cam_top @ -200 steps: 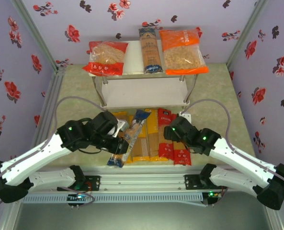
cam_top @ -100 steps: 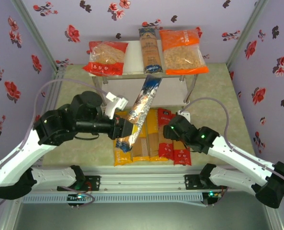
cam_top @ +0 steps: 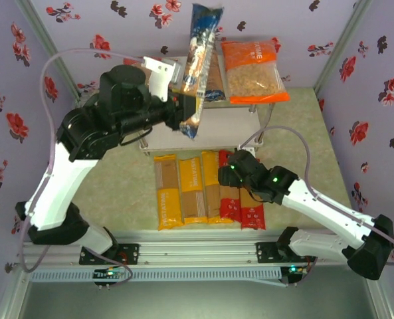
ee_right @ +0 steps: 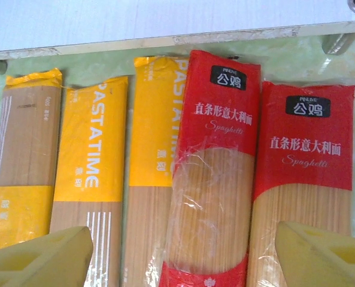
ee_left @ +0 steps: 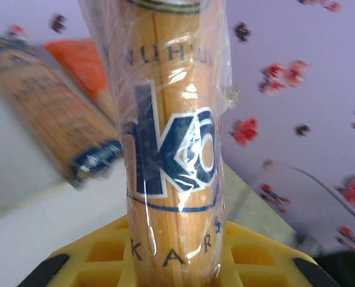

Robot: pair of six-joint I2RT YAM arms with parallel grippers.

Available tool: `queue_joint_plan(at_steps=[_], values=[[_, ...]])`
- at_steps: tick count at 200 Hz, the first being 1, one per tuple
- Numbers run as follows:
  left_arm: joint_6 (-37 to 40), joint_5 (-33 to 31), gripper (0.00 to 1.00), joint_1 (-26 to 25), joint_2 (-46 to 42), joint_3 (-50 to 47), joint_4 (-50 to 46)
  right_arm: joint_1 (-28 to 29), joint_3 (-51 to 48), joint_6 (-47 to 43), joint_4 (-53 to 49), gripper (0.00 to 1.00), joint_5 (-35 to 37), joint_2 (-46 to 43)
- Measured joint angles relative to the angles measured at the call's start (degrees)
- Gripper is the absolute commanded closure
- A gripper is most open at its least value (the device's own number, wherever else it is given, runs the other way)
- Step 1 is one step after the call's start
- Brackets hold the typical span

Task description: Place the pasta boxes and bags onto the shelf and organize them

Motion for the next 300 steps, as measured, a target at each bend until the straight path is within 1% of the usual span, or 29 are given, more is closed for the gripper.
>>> queue_joint_plan(at_steps=[20,44,87,155,217,253,283,288,296,300], values=[[0.31,-3.17,1.00,3.02,2.95,0.70,0.00,-0.11,0.52,-0.76,0.02,0.19,-0.22,0.37],[0.28,-6.25,1.00,5.44,6.29,0.42,0.37,-0.46,1.05,-1.38,0.02,0.19,-0.42,0.55],[0.24,-10.10,1.00,7.13,9.88,-0.70,2.78,-1.86,1.53,-2.45,0.02,0.19,-1.14,0.66],[0.24,-11.65,1.00,9.64,15.61,0.90,7.87,-4.66,1.53,-4.17,0.20,0.19,-3.43,2.27],[-0.17,-12.17,1.00,11.13,18.82,3.10,8.28,-6.67,1.53,-5.31,0.24,0.19,-4.76,2.58],[-1.14,-12.24,0.82,11.72,19.17,3.48,8.26,-7.26,1.53,-5.40,1.03,0.19,-5.29,2.86],[-1.70,-12.24,0.76,11.78,19.21,3.48,8.24,-7.37,1.53,-5.42,1.09,0.19,-5.84,3.52],[-1.73,-12.26,0.72,11.82,19.26,3.48,8.24,-7.41,1.53,-5.42,1.14,0.19,-5.95,3.56],[-1.90,-12.24,0.61,11.85,19.32,3.48,8.26,-7.48,1.53,-5.42,1.18,0.19,-5.99,3.65],[-1.73,-12.26,0.58,11.93,19.39,3.48,8.26,-7.50,1.53,-5.42,1.20,0.19,-5.99,3.65]])
